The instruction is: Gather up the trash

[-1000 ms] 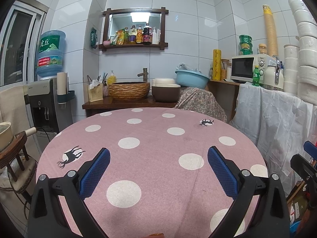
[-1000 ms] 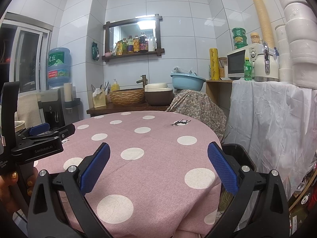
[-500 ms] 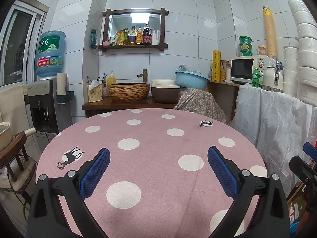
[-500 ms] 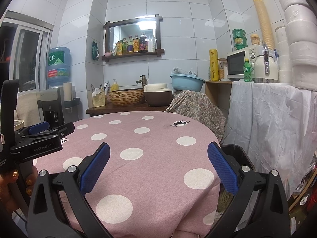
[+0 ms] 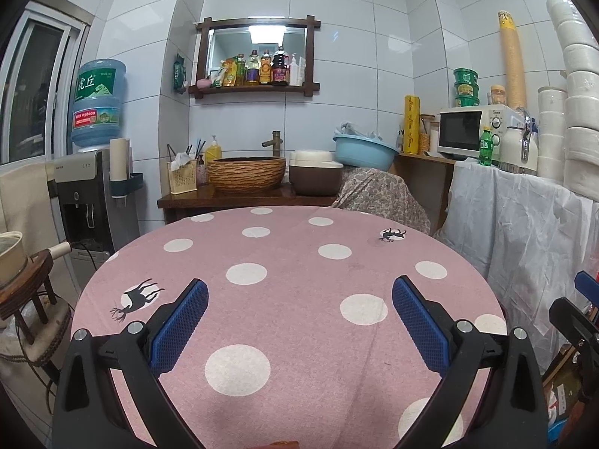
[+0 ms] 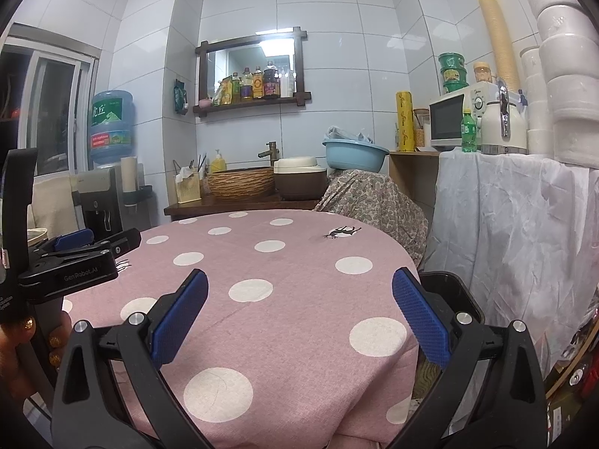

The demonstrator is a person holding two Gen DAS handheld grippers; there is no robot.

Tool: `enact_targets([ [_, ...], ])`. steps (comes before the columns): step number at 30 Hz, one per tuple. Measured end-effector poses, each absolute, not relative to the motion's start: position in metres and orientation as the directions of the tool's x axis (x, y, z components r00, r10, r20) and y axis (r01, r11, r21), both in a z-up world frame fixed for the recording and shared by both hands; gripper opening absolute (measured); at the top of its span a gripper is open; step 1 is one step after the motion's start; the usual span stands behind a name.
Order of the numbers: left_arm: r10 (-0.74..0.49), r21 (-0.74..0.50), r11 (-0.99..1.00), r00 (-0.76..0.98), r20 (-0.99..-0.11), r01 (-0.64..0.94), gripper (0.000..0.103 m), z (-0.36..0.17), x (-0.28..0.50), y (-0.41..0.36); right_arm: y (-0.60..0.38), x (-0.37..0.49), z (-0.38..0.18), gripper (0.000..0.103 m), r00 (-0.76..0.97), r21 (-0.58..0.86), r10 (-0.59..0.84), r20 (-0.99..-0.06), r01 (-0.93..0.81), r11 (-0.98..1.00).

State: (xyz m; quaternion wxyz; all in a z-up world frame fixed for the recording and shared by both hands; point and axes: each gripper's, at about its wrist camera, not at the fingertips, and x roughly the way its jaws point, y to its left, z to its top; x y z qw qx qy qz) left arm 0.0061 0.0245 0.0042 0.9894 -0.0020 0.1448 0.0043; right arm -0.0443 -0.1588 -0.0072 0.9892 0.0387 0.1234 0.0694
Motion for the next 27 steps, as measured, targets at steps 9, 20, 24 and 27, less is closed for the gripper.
enact_targets([
  [9, 0.015, 0.011, 1.0, 0.956, -0.293, -0.013, 0.098, 0.0051, 0.0086, 0.022, -0.1593, -0.0456, -0.0055, 0.097, 0.96, 0.099, 0.154, -0.234, -0.134, 0.986],
  [20, 0.025, -0.006, 1.0, 0.951, -0.307, -0.029, 0.098, 0.0033, 0.0103, 0.0257, -0.16, -0.0454, -0.0022, 0.097, 0.959, 0.091, 0.158, -0.236, -0.14, 0.986],
  [24, 0.031, 0.0, 0.999, 0.95, -0.31, -0.032, 0.098, 0.003, 0.0108, 0.0256, -0.1603, -0.0441, -0.0027, 0.097, 0.957, 0.094, 0.16, -0.241, -0.141, 0.986],
  [27, 0.031, 0.0, 0.999, 0.95, -0.311, -0.032, 0.098, 0.0027, 0.0108, 0.0259, -0.1599, -0.0441, -0.0029, 0.097, 0.958, 0.091, 0.16, -0.239, -0.142, 0.986],
])
